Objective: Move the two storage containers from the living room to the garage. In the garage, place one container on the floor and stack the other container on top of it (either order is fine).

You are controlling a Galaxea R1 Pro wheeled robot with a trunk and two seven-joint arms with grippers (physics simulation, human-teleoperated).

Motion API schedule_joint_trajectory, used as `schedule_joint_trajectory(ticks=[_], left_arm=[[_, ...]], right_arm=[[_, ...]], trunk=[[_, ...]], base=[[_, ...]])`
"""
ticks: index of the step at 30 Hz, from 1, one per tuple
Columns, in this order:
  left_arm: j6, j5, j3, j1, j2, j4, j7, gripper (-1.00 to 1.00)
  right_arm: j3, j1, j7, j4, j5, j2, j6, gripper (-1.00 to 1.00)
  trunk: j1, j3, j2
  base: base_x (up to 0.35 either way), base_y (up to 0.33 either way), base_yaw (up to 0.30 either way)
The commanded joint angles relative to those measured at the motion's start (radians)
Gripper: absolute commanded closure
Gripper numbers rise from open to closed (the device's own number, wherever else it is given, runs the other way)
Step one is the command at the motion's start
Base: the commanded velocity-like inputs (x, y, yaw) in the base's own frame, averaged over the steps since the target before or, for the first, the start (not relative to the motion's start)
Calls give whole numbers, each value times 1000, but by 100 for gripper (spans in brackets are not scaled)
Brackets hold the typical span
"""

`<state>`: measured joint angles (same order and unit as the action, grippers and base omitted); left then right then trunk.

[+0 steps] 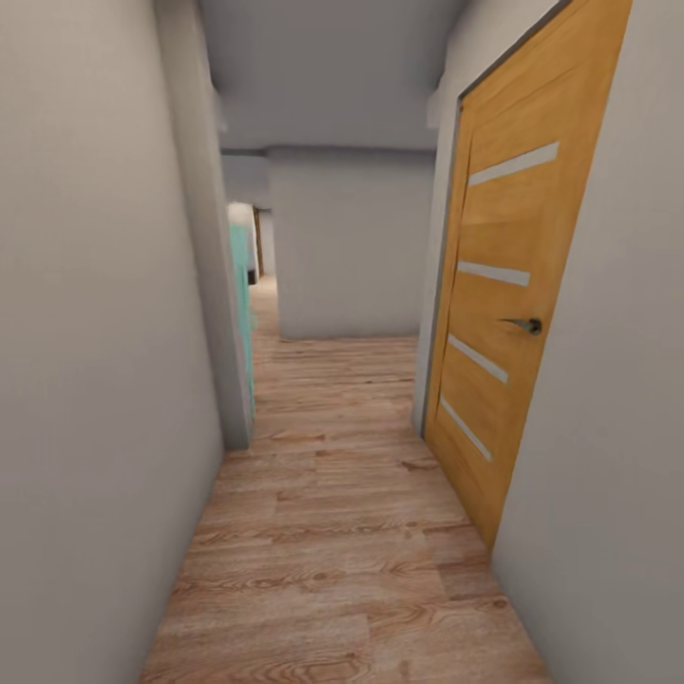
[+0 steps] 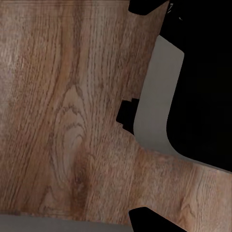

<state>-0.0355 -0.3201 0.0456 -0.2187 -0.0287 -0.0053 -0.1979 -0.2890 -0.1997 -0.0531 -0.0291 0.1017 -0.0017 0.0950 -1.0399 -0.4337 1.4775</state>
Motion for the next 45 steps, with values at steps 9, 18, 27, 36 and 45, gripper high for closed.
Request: schedule_joint_trajectory(ticks=[9,18,27,36,45], left_arm=[[-3,-9,5,-1,1,1,-3,-100],[-3,-10,5,-1,1,1,-3,-100],[0,-11,5,-1,0,2,-3,-100],[-1,-10,6,-1,-2,2,-3,-100],[1,-11,6,-1,-2,4,-3,-100]], right_arm=[[-8,-1,-7,-3,10,1,8,-100],[-8,-1,-10,-3,8,1,8,-100],[-9,-1,-10,-3,7,0,8,-100],[-10,-1,-10,-3,6,1,6,-100],[-11,-1,-8,-3,13,6,1,-100]], trunk=[[0,-1,0],[0,-1,0],[0,-1,0],[0,-1,0],[0,-1,0]], base=[[290,-174,4],[298,-115,191],[321,-9,39],[326,0,1],[326,0,0]])
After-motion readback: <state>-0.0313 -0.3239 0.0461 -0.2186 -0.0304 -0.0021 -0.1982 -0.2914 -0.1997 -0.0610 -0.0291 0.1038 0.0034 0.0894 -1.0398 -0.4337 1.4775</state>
